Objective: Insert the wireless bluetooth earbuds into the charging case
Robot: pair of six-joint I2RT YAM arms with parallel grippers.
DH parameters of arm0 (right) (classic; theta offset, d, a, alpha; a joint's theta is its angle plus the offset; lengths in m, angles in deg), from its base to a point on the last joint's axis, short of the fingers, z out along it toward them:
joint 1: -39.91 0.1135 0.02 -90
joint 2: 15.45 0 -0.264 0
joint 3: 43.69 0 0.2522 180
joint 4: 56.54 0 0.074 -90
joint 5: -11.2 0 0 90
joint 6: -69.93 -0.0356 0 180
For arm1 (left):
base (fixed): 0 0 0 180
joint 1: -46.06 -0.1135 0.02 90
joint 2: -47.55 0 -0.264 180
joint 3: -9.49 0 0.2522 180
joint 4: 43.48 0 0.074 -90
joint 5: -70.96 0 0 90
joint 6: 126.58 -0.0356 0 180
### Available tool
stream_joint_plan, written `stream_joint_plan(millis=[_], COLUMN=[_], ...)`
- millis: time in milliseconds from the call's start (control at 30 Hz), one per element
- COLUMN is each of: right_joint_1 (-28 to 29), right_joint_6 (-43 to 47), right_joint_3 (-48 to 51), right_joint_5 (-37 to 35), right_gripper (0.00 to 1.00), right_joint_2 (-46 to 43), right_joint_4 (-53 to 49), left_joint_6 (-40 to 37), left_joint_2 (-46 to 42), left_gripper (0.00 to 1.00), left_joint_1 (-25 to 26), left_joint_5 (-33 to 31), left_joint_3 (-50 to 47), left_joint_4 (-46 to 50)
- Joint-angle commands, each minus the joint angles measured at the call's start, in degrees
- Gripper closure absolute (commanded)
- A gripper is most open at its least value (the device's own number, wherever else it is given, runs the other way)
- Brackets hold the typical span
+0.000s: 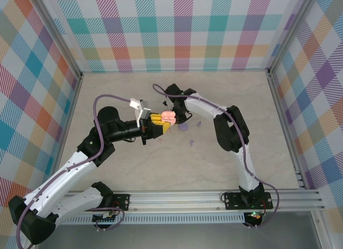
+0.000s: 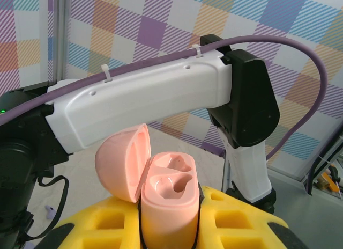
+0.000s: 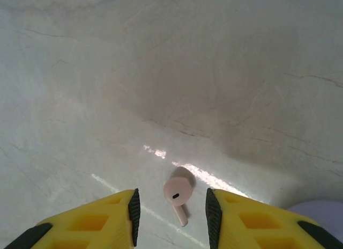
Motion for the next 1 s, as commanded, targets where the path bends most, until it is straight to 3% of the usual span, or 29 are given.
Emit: stream_joint_plan(millis=[0,433,967], right_joint_1=[0.8,2.9,4.0], right_joint_6=[1.4,2.1,-1.9], right_joint_3=[-3.6,-8.8,-10.0], right_joint_5=[-1.8,-3.9,-14.1], right_gripper=[0.61,0.60,0.64], right_joint_2=[2.3,6.4,8.1], right_joint_4=[-4.9,-9.2,-13.0], left_joint_6=[0.9,0.9,0.9], left_joint_2=[-1.1,-1.4,-2.1], left_gripper=[0.85,0.85,0.85], left_joint_1=[-0.3,-0.3,-0.3], left_joint_5=[-0.1,-0.3,-0.7], left_joint_3=[-0.8,-1.2,-1.6], left_joint_4=[-0.5,0.1,0.4])
